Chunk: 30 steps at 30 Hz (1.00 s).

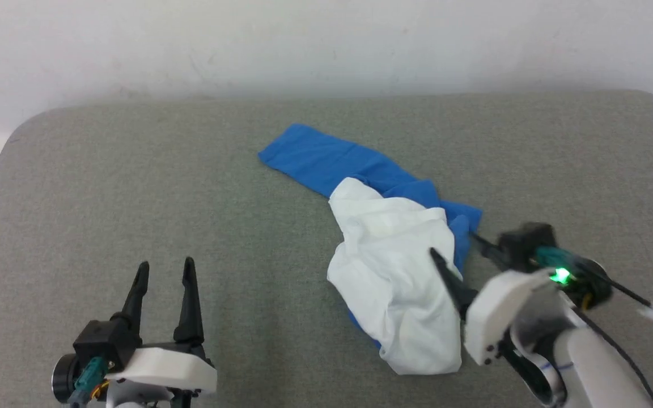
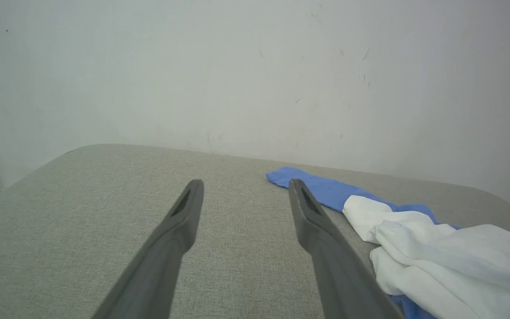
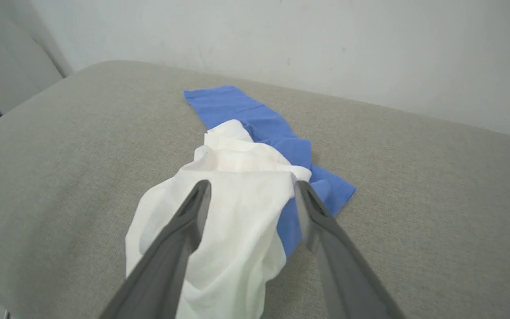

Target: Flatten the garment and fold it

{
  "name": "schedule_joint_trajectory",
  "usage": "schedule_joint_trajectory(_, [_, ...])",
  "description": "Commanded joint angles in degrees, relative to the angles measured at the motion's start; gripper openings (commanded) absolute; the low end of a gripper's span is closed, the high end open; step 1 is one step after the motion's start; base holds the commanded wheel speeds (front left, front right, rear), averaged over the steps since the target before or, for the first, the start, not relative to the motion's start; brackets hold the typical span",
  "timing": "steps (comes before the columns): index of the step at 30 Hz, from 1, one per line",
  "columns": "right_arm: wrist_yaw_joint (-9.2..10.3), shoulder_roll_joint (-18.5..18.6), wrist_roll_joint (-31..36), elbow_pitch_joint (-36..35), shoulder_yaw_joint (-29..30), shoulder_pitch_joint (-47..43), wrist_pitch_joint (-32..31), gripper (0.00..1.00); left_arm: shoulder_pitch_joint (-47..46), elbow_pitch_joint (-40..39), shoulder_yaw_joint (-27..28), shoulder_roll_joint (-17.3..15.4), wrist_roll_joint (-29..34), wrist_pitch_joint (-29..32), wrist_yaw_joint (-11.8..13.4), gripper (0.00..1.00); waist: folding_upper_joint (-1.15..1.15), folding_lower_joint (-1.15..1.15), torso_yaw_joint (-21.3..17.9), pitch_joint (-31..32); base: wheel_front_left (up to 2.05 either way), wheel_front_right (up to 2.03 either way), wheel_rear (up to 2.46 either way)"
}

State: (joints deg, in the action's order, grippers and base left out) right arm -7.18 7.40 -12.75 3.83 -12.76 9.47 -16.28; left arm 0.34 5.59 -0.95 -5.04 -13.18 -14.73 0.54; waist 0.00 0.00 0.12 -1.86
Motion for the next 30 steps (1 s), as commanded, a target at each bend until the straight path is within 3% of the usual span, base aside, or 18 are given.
schedule_joint_trajectory(1, [-0.31,0.58,-0.81,0.34,-1.22,1.74,-1.13,1.00,-0.90,-0.05,-0.13,-0.08,0.49,-0.27,-0.16,1.00,0.00,0.00,0.69,-0.58,0.00,0.00,0.00])
schedule_joint_trajectory(9, [-0.31,4.82,-8.82,6.48,-17.27,14.32,-16.79,1.00,-4.45,0.45,-1.27,-0.64,2.77,-0.27,-0.86,1.00,0.00,0.00,3.53,-2.62,0.00,0.00,0.00])
schedule_joint_trajectory(15, [-0.31,5.89,-10.35,13.88,-21.82,20.35,-21.89,1.00,-5.58,1.15,-1.19,0.01,2.34,-0.27,-0.68,1.00,0.00,0.00,4.52,-4.38,0.00,0.00,0.00])
schedule_joint_trajectory(16, [-0.31,5.81,-10.44,15.19,-22.10,21.01,-22.33,0.95,-5.66,1.26,-1.18,0.14,2.26,-0.27,-0.64,1.00,0.00,0.00,4.60,-4.71,0.00,0.00,0.00])
schedule_joint_trajectory(17, [-0.31,5.58,-10.89,16.45,-22.20,21.51,-22.75,0.42,-5.80,1.28,-1.19,0.26,2.23,-0.27,-0.64,1.00,0.00,0.00,4.66,-5.03,0.00,0.00,0.00])
schedule_joint_trajectory(18, [-0.31,5.52,-11.05,17.63,-22.23,22.04,-23.06,0.27,-5.96,1.30,-1.17,0.37,2.21,-0.27,-0.64,1.00,0.00,0.00,4.69,-5.29,0.00,0.00,0.00])
schedule_joint_trajectory(19, [-0.31,5.47,-11.10,18.63,-22.31,22.53,-23.22,0.00,-6.00,1.48,-1.11,0.44,2.22,-0.27,-0.61,1.00,0.00,0.00,4.63,-5.44,0.00,0.00,0.00])
schedule_joint_trajectory(26, [-0.31,5.04,-11.14,18.60,-20.10,24.63,-17.76,0.00,-5.22,1.81,0.21,0.55,2.55,-0.27,-0.23,1.00,0.00,0.00,3.24,-4.91,0.00,0.00,0.00])
schedule_joint_trajectory(30, [-0.31,5.28,-10.01,15.03,-13.54,23.38,-11.96,0.00,-4.63,2.04,0.64,0.62,2.90,-0.27,0.12,1.00,0.00,0.00,1.80,-3.66,0.00,0.00,0.00])
